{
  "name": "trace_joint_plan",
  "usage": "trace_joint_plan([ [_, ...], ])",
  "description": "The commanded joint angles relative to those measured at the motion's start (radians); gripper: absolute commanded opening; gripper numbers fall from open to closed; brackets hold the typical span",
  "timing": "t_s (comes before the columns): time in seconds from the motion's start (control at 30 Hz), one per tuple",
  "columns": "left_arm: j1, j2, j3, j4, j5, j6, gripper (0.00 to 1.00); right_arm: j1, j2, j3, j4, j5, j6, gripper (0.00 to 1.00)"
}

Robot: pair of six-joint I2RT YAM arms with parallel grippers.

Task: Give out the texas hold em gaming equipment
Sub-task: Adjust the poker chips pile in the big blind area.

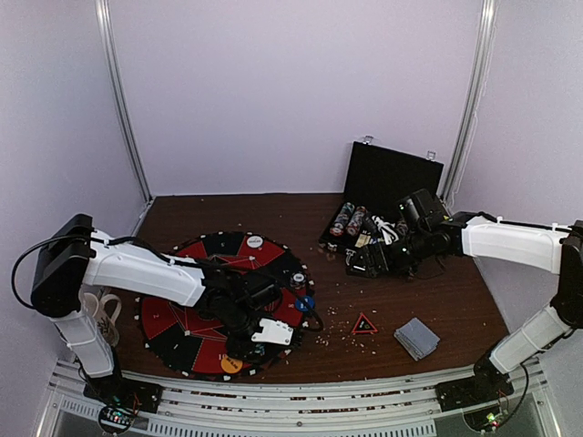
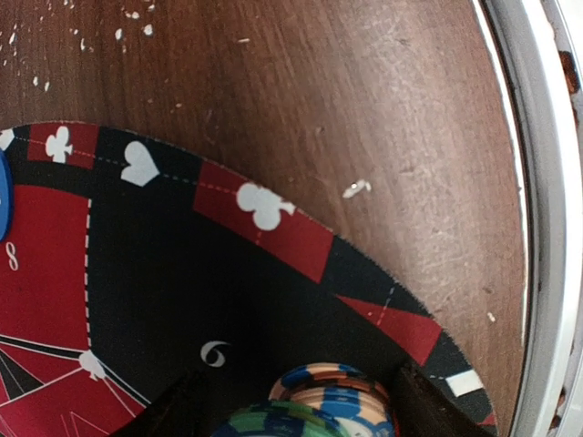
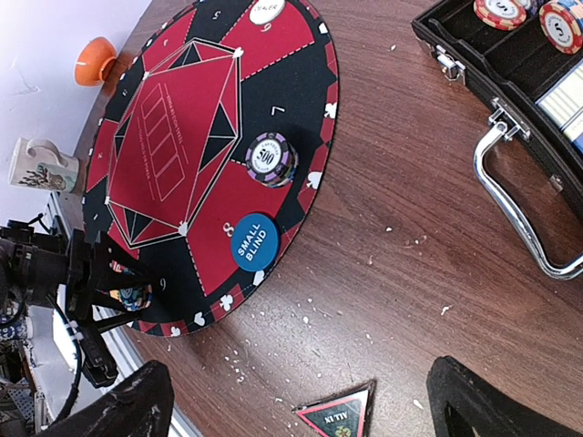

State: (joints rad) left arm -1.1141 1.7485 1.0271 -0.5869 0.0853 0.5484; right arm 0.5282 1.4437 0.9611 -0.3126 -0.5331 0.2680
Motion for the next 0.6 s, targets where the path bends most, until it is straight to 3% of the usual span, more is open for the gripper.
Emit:
trace_joint_plan([
  [0.0, -0.007, 0.003, -0.034, 0.036, -0.04, -0.008, 0.62, -0.01, 0.001, -0.015, -0.001, -0.008, -0.007, 1.0],
  [0.17, -0.008, -0.009, -0.043, 0.036, -0.043, -0.014, 0.46, -0.011, 0.008, -0.007, 0.0, -0.016, -0.003, 1.0],
  [0.3, -0.008, -0.013, -0.046, 0.038, -0.037, -0.021, 0.4, -0.013, 0.015, 0.003, -0.005, -0.02, -0.004, 1.0],
  [0.5, -0.009, -0.01, -0.057, 0.047, -0.052, -0.021, 0.22, -0.012, 0.013, 0.006, -0.01, -0.018, -0.006, 1.0],
  [0.57, -0.007, -0.01, -0.055, 0.048, -0.044, -0.021, 0.22, -0.013, 0.013, 0.008, -0.015, -0.016, -0.007, 1.0],
])
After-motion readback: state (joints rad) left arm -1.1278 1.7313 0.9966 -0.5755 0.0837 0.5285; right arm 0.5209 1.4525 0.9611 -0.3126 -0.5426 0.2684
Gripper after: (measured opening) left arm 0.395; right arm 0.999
